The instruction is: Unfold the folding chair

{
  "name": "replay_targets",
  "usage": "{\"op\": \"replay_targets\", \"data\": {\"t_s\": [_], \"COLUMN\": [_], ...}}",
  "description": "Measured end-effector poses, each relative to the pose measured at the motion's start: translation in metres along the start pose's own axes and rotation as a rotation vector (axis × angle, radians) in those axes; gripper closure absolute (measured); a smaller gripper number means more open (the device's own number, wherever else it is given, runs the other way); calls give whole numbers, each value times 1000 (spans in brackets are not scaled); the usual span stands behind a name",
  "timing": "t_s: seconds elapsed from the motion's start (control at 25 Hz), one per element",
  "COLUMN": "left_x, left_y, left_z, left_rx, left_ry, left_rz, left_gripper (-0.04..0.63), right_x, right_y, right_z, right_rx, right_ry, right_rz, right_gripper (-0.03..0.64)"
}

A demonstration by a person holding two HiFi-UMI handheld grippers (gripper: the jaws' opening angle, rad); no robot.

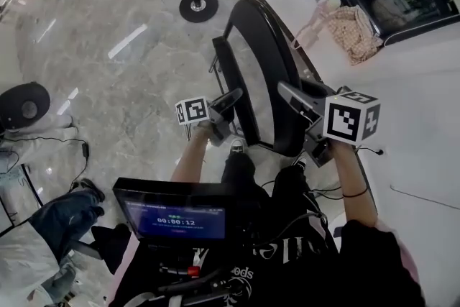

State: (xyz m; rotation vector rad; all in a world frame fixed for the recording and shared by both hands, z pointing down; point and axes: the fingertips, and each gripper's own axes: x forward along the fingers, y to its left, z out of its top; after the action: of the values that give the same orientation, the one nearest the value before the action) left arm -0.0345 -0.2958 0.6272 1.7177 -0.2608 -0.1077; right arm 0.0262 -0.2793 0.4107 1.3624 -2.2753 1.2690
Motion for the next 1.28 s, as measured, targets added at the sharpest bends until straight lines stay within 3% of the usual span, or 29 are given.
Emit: {"op": "replay_targets", "data": {"t_s": [0.16,0.36,0.6,0.76,0.84,0.92,1.12,1.28], "left_x": [-2,-32,-96,-121,-130,-139,-166,-181], "left_y": [-2,-5,40,58,79,100,142,158], "left_z": [-1,5,20,27,26,26,23,17], "left_rx": [-4,-106,-93,-87,-15,40,92,54], "left_ry": [11,-65,-170,-266,-249,-219,-166,-149], "left_rz": [-30,-101,33,65,161,274,496,502], "left_gripper": [547,540,499,334,269,265,273,354], "right_x": [-7,-17,-13,-5,-1,3,16,22], "right_y": [-12,-58,-93,-108,-113,-113,-116,-124], "right_z": [3,0,-10,-21,-24,-26,-34,-35], "right_rx": [-5,-4,-5,7,7,-3,-23,-39], "right_ry": [12,40,84,112,123,137,163,174], "right_rz": [-5,-91,-153,-147,-136,-134,-194,-228], "right_gripper": [494,495,495,495,495,494,494,494]}}
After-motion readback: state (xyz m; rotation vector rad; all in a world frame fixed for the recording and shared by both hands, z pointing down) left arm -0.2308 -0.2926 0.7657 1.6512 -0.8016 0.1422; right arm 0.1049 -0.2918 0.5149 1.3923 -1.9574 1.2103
